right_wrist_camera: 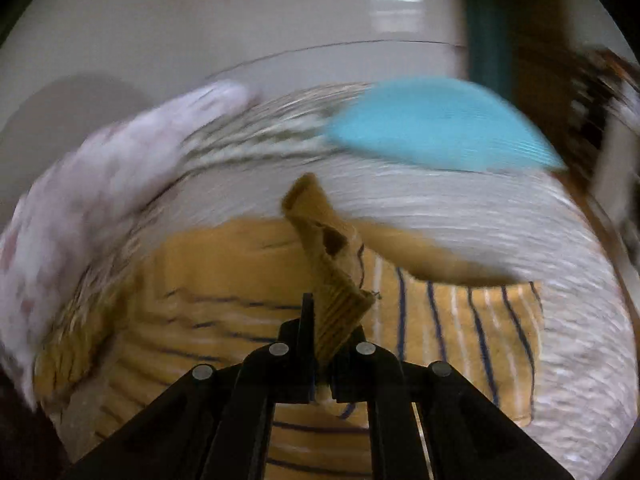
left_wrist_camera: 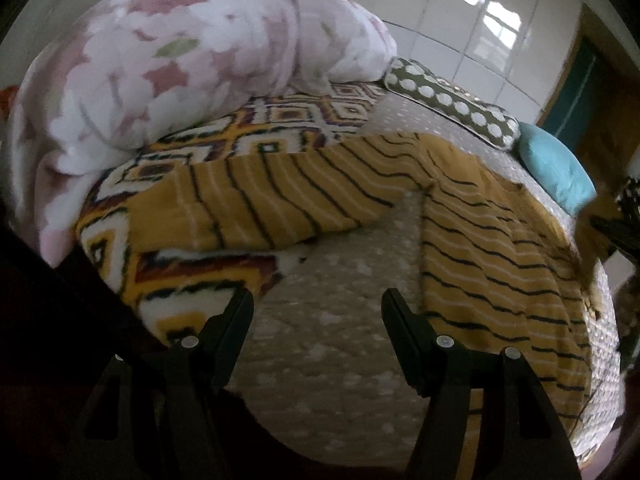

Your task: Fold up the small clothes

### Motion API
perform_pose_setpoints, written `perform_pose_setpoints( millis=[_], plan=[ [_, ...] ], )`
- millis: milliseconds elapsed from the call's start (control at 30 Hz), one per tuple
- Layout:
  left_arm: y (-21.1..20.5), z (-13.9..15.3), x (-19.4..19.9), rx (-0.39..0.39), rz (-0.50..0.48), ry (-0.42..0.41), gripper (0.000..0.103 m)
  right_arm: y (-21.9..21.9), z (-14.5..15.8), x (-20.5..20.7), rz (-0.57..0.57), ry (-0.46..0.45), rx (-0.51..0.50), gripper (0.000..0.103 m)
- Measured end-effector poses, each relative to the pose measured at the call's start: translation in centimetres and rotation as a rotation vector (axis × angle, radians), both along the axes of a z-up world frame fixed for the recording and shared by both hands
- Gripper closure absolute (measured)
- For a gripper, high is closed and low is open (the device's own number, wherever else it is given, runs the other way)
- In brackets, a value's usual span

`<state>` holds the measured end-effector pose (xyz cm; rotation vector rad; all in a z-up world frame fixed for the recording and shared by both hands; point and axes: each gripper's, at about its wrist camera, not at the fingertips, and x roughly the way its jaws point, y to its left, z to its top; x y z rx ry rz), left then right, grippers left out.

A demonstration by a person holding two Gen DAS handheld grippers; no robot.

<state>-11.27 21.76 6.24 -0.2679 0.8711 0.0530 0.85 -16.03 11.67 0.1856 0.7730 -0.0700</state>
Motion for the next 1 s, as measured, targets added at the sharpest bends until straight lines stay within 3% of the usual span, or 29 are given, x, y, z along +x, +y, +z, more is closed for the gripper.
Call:
perform_pose_setpoints(
  millis=[133,233,333,367,467,533,667,833,967,1000],
  plan=[
    [2.7,-0.9,-0.4,-0.024,0.046,0.0,0.038,11.2,-4.2,5.0,0.195,0.068,-0.122,0.098],
    [4.4,-1.5,-0.8,-0.034,0.079,0.002,0.038,16.1,-7.3,6.9,0.281,0.128,-0.163,0.098],
    [6.0,-2.0,-1.1,-0.051,0.109,-0.004,0.038,20.1,-9.9,7.5,0.356,0.179,-0.244,0.088],
    [6.5,-2.2,-1.2,-0.059,0.121,-0.003,0.038,21.5,-10.4,7.4,0.388,0.184,-0.271,0.08],
    [7.9,-2.6,-1.1,-0.094,0.154,0.003,0.038,24.1,-10.4,5.9,0.494,0.153,-0.305,0.076],
    [8.7,-2.7,-1.0,-0.112,0.168,-0.004,0.038,24.8,-10.0,5.0,0.542,0.152,-0.278,0.071],
    [9.8,-2.7,-0.4,-0.121,0.192,-0.025,0.037,22.8,-8.0,1.6,0.518,0.116,-0.233,0.056],
    [11.8,-3.9,1.3,-0.191,0.216,-0.023,0.036,17.0,-5.8,-3.4,0.437,0.097,-0.165,0.052],
    [12.7,-4.9,3.2,-0.186,0.252,0.003,0.036,12.5,-4.4,-6.9,0.348,0.08,-0.141,0.05],
    [12.8,-5.0,3.6,-0.19,0.258,-0.005,0.032,11.6,-4.3,-7.6,0.326,0.076,-0.137,0.05]
  ],
)
